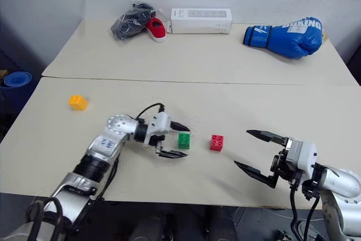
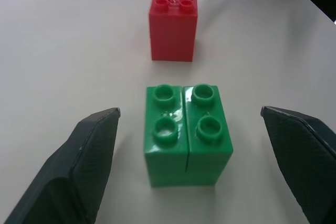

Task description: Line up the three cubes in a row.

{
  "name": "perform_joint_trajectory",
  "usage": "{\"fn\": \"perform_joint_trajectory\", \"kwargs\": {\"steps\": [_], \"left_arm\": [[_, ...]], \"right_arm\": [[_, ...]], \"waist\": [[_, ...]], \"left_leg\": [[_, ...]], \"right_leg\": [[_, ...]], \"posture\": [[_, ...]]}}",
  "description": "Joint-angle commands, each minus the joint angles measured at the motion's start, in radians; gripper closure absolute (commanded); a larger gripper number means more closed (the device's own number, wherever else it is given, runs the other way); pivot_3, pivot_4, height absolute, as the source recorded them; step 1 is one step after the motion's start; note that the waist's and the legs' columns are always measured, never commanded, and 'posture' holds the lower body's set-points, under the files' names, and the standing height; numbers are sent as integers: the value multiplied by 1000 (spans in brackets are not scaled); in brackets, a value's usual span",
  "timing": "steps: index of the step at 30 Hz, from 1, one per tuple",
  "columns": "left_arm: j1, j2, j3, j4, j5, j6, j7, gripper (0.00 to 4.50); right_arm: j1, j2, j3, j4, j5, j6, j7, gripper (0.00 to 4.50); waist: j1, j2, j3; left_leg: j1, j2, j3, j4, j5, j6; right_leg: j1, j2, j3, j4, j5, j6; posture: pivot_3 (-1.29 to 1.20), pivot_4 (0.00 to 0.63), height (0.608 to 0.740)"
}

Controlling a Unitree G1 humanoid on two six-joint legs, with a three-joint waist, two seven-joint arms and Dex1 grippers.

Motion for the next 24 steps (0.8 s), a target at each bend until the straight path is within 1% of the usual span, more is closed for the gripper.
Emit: {"fn": "perform_joint_trajectory", "kwargs": {"steps": [1,4,5,7,10,11,14,17,21,24], "left_arm": [[74,66,93,-88,-71,-49,-18,121],[208,159,223,-159,-143,-83,-19,121],[256,181,264,-189,-177,-66,-13,121],[370,206,387,-260,-266,-3,42,121],[585,226,589,-316,-313,43,154,121],[651,221,657,-323,-330,53,192,53],[819,171,848,-322,-382,67,311,53],[915,93,987,-292,-402,14,423,53],[975,26,1050,-285,-424,1,489,53],[958,-12,1056,-324,-436,5,569,53]], "right_arm": [[-25,-6,8,15,19,-3,23,0],[-61,6,29,27,27,-6,38,0],[-73,11,36,27,30,-6,37,0],[-98,25,52,19,41,-2,32,0],[-129,57,82,3,64,10,27,0],[-136,69,88,0,74,13,24,0],[-149,109,118,-10,68,1,16,0],[-151,141,144,-10,43,-28,12,0],[-151,154,170,-4,30,-49,22,0],[-157,159,178,5,33,-59,24,0]], "waist": [[-2,0,0],[-12,0,0],[-17,0,0],[-21,0,0],[-24,0,0],[-24,0,0],[-24,0,0],[-16,0,0],[4,-1,-1],[5,-2,-1]], "left_leg": [[0,0,0,0,0,0],[0,1,0,0,0,-1],[0,2,0,0,-1,-1],[0,2,-1,0,-1,-1],[0,2,-2,0,-1,-1],[0,2,-2,0,-1,-1],[0,2,-3,0,-2,-1],[0,2,-3,0,-4,0],[0,2,-2,0,-7,0],[0,2,-2,0,-7,0]], "right_leg": [[0,0,0,0,0,0],[0,0,0,0,0,-1],[0,0,0,0,-1,-1],[0,0,0,1,-1,-1],[0,-2,0,0,-1,-1],[0,-2,0,-1,-1,-1],[0,-1,-1,-1,-1,-1],[1,-2,0,-6,-1,-1],[1,-3,0,-7,-1,-1],[0,-3,0,-7,-1,-1]], "posture": [[0,150,740],[0,150,740],[0,150,740],[0,150,740],[0,150,740],[0,150,740],[0,150,740],[0,150,740],[0,150,740],[0,150,740]]}}
